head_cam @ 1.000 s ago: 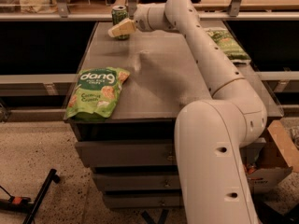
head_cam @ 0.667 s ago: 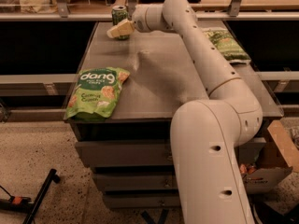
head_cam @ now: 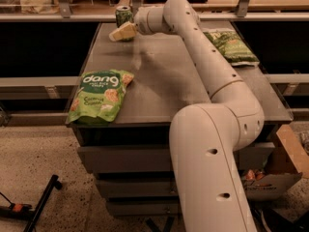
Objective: Move green can near green rice chip bag
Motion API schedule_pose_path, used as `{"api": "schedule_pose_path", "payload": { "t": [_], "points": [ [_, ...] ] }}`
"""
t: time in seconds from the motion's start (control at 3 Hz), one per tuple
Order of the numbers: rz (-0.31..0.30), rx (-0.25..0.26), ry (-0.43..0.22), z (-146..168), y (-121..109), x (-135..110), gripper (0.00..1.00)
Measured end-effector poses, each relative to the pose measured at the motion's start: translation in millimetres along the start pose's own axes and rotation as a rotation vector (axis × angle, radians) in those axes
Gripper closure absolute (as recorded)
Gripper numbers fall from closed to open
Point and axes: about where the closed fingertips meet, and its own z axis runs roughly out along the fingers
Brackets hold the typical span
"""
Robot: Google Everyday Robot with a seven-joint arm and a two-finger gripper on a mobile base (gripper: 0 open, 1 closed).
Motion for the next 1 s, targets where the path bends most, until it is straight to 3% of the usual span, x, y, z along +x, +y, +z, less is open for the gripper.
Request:
{"api": "schedule_pose_path", "payload": {
  "t": [0.33, 0.67, 1.0],
  "points": [
    [0.002, 0.010, 0.011, 4.4, -2.9, 4.4, 0.00],
    [0.005, 0.015, 0.017, 6.9, -5.0, 6.2, 0.17],
    [0.019, 0.023, 0.019, 8.0, -8.6, 9.0, 0.40]
  ]
}}
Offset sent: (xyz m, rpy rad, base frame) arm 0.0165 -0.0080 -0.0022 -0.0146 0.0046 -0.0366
